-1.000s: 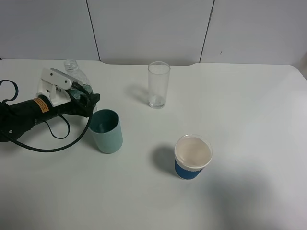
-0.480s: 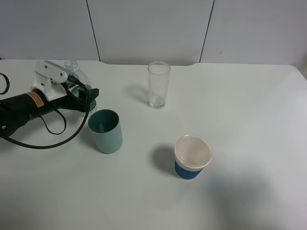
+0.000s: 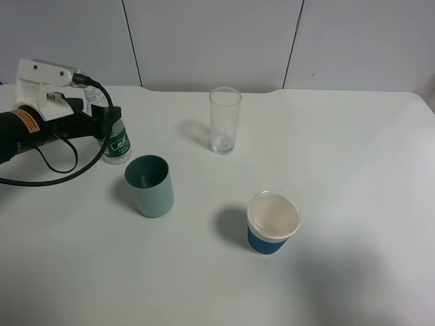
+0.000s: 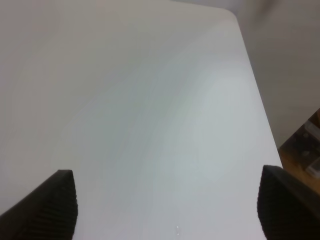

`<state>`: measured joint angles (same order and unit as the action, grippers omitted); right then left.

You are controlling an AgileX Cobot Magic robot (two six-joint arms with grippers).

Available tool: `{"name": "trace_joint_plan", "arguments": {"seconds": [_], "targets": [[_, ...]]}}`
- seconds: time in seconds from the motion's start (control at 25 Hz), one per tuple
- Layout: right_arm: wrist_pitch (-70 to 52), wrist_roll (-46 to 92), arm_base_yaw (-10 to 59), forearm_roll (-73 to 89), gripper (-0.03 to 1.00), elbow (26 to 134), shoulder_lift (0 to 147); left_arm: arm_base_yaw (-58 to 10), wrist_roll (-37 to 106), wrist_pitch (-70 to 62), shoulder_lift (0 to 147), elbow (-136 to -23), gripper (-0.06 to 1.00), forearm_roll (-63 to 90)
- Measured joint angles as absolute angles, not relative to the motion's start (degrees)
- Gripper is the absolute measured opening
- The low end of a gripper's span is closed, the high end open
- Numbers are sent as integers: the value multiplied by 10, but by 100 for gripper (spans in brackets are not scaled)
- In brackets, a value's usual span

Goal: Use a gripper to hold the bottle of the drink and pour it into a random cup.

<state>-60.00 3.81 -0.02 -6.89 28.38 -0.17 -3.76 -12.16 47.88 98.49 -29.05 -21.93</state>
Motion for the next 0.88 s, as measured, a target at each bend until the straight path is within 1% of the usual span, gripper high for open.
{"name": "trace_joint_plan", "arguments": {"seconds": [0.24, 0.56, 0.76, 0.88], "targets": [[-600, 38, 0, -69, 74, 284, -2, -38, -160, 419, 910, -285, 80, -237], [-600, 38, 0, -69, 74, 284, -2, -38, -178, 411, 796, -247, 80, -237], [-600, 38, 0, -69, 74, 284, -2, -38, -178, 380, 719, -242, 80, -174], [-600, 38, 0, -69, 74, 284, -2, -38, -152, 336, 675, -249, 80, -134]]}}
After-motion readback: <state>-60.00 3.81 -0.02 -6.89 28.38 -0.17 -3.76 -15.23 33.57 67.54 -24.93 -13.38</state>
